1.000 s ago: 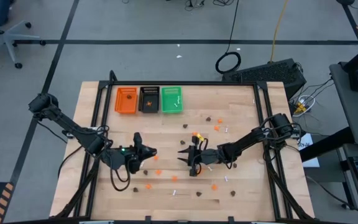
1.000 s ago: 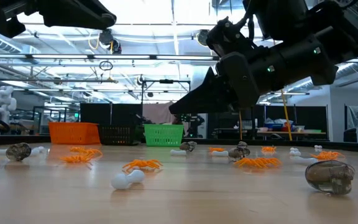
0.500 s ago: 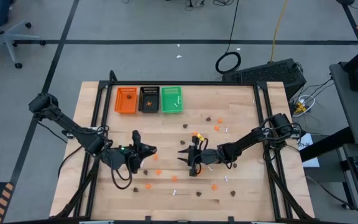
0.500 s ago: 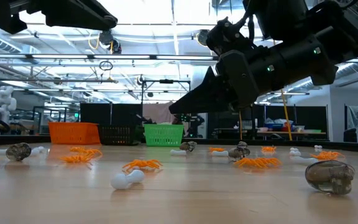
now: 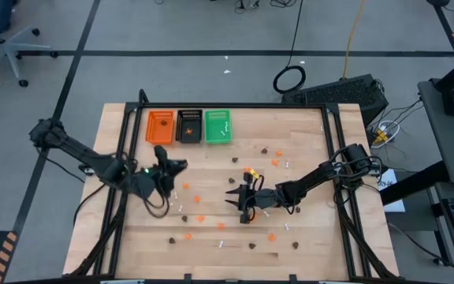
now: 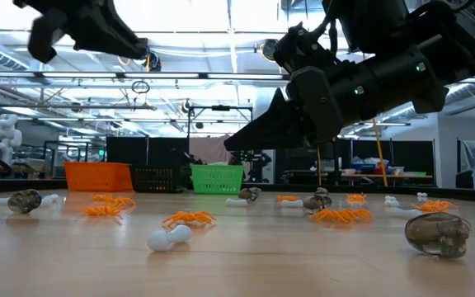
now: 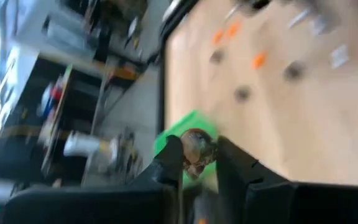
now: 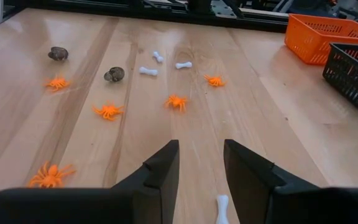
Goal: Sort Halloween decoration
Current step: Put the black skull toy into the orange bin
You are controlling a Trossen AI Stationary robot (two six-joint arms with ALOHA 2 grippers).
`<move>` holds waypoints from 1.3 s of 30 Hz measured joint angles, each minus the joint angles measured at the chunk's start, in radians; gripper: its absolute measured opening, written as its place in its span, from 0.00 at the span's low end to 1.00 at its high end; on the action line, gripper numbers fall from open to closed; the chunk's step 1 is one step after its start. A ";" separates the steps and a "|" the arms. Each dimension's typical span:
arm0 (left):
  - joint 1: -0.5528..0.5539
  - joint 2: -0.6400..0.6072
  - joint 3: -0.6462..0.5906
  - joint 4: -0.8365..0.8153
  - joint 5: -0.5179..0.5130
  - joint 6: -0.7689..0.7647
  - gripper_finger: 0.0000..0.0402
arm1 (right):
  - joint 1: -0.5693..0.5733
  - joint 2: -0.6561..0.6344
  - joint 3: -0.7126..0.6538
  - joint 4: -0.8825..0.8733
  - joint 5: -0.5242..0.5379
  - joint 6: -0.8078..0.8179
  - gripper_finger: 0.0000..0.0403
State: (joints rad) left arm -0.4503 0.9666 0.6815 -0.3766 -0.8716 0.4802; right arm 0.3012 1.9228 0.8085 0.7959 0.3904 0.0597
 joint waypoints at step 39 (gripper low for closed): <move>0.848 -0.122 -0.192 -0.048 0.079 -0.412 0.37 | 0.004 0.000 0.000 0.037 -0.002 0.026 0.28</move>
State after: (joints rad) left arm 0.3975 0.8448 0.4896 -0.4241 -0.7928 0.0686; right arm 0.3053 1.9228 0.8089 0.8334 0.3882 0.0856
